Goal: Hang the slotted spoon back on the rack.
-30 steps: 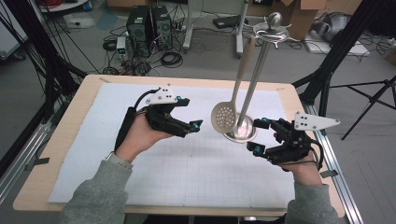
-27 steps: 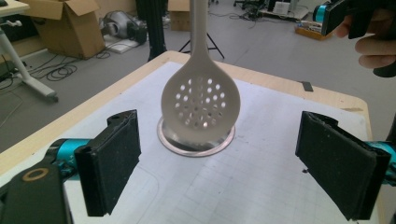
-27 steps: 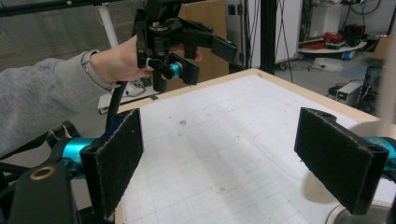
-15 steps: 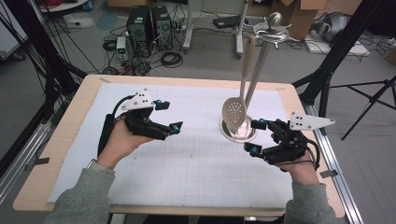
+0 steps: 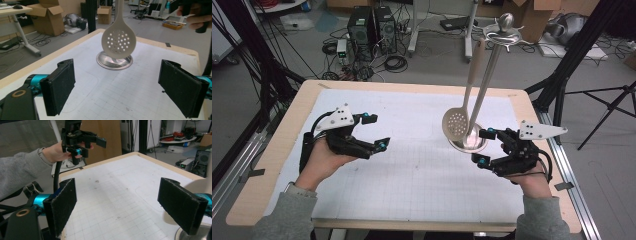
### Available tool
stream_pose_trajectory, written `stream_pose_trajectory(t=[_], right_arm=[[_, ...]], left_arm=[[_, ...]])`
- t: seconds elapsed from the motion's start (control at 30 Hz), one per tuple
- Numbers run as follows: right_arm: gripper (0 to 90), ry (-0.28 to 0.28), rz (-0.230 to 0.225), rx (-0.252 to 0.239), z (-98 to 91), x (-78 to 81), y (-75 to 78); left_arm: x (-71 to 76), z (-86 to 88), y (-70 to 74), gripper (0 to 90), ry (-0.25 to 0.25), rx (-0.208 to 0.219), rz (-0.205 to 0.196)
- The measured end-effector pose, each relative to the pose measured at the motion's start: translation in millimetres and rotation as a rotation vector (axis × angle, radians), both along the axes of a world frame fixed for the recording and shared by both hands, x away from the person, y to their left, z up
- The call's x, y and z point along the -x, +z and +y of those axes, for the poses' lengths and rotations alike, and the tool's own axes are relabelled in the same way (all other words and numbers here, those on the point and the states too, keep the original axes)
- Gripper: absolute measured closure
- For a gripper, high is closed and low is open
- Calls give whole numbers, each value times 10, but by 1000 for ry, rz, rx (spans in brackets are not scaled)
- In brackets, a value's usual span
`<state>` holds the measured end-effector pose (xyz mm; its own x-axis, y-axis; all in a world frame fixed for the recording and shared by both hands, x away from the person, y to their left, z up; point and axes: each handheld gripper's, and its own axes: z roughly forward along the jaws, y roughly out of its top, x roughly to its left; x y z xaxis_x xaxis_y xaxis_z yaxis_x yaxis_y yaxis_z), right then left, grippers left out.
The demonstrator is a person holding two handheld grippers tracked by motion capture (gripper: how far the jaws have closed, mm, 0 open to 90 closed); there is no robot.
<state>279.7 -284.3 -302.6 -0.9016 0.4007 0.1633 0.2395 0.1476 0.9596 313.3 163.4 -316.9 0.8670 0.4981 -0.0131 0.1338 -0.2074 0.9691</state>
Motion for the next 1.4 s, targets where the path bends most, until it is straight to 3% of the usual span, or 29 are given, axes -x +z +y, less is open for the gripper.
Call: stream_pose_trajectory(t=[0.2, 0.33, 0.57, 0.87, 1.17, 1.23, 1.4], right_arm=[[144, 0, 0, 9, 20, -5, -10], [144, -9, 2, 10, 21, -9, -16], [144, -12, -4, 14, 30, -21, -29], [144, -25, -2, 13, 29, -37, -49], [144, -31, -14, 9, 17, -33, -50], [144, -39, -18, 0, -1, -30, -51], [144, -53, -24, -7, -42, -27, -59]], left_arm=[[82, 142, -38, 145, 21, 19, -14], [121, 232, -123, 149, 64, 19, -15], [169, 450, -206, 147, 87, 80, -4], [280, 635, -183, 142, 89, 138, -23], [369, 757, -193, 142, 97, 121, -41], [374, 790, -194, 142, 115, 101, -42], [399, 908, -206, 142, 156, 103, -44]])
